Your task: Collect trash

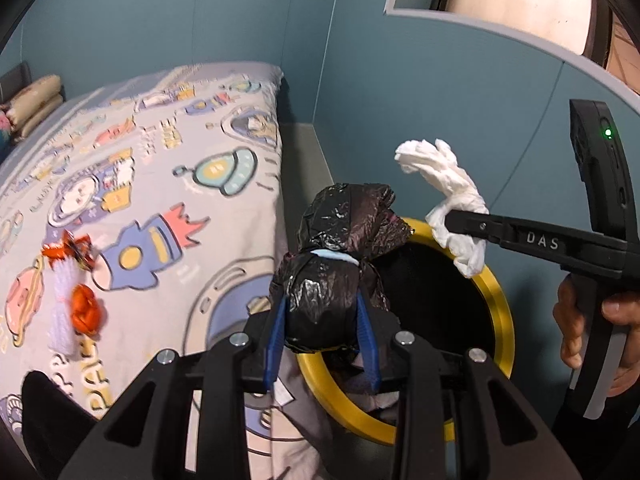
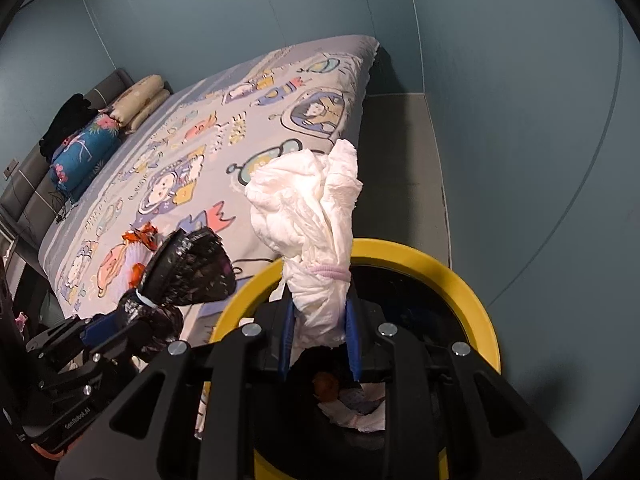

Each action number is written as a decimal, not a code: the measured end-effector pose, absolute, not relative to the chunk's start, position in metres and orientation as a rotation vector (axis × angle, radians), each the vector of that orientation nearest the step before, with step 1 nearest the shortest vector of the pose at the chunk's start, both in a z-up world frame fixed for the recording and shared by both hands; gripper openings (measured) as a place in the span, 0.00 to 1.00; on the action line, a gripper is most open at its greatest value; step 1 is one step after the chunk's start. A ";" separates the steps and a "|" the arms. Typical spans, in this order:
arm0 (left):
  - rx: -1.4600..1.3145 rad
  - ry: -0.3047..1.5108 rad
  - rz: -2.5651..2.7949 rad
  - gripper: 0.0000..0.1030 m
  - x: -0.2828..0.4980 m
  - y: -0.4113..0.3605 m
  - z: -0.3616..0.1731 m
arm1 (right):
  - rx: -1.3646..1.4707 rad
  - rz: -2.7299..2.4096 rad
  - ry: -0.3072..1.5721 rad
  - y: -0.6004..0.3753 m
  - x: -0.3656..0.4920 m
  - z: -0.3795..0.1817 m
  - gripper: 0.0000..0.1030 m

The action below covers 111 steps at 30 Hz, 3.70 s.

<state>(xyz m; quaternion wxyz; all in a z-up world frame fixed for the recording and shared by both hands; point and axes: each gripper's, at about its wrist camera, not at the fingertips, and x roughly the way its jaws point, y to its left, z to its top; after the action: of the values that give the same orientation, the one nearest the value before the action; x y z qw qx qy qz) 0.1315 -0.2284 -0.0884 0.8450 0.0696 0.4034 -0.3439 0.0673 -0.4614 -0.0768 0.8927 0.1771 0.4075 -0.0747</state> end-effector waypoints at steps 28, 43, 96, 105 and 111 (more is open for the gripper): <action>0.132 0.948 -0.826 0.56 0.120 -0.238 -0.112 | 0.449 -0.172 0.851 -0.492 0.065 -0.090 0.45; 0.040 0.884 -0.680 0.85 0.145 -0.186 -0.093 | 0.473 -0.110 0.740 -0.483 0.066 -0.065 0.51; -0.256 1.015 -0.192 0.88 0.309 0.052 -0.202 | 0.015 0.361 1.167 -0.131 0.430 -0.147 0.56; -0.254 1.021 -0.239 0.81 0.316 0.041 -0.207 | -0.057 0.363 1.223 -0.098 0.451 -0.169 0.56; -0.265 1.050 -0.271 0.59 0.322 0.035 -0.215 | -0.074 0.354 1.261 -0.094 0.454 -0.186 0.49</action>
<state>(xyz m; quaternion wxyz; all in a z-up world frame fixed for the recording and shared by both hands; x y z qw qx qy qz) 0.3220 0.0355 -0.2153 0.8481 -0.1260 0.4984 -0.1285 0.4536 -0.0936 -0.1857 0.7924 -0.0345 0.5864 0.1645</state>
